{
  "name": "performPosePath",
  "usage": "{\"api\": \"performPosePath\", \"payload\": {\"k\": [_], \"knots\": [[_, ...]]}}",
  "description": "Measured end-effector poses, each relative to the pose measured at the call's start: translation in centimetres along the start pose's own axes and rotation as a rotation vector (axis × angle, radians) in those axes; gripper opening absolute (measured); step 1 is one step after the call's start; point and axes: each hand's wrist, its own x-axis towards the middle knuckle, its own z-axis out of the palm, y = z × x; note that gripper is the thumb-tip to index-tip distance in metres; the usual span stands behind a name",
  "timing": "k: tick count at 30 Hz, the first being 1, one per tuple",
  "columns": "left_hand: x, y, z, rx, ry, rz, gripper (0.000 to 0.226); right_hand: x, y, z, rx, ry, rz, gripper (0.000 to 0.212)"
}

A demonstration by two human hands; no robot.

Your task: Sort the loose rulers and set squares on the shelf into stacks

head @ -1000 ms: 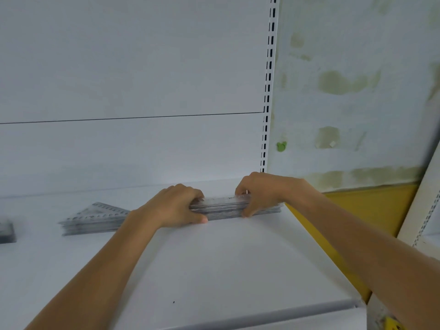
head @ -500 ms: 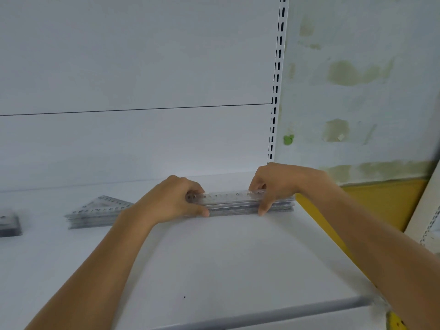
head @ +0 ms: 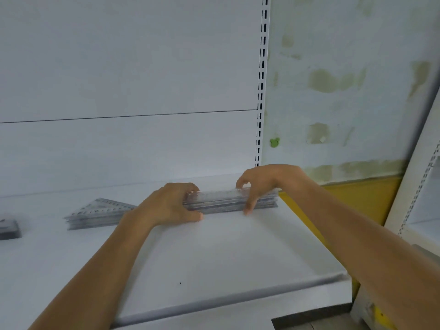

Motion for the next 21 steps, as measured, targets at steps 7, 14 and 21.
{"api": "performPosePath", "payload": {"k": [7, 14, 21], "knots": [[0.0, 0.8, -1.5, -0.558, 0.362, -0.092, 0.041, -1.7, 2.6, 1.8, 0.963, 0.840, 0.145, 0.022], [-2.3, 1.5, 0.1, -0.742, 0.308, -0.372, 0.056, -1.6, 1.8, 4.5, 1.314, 0.779, 0.417, 0.020], [-4.3, 2.3, 1.5, -0.771, 0.308, -0.424, 0.058, -3.3, 0.1, 6.4, 1.058, 0.808, 0.390, 0.037]]}}
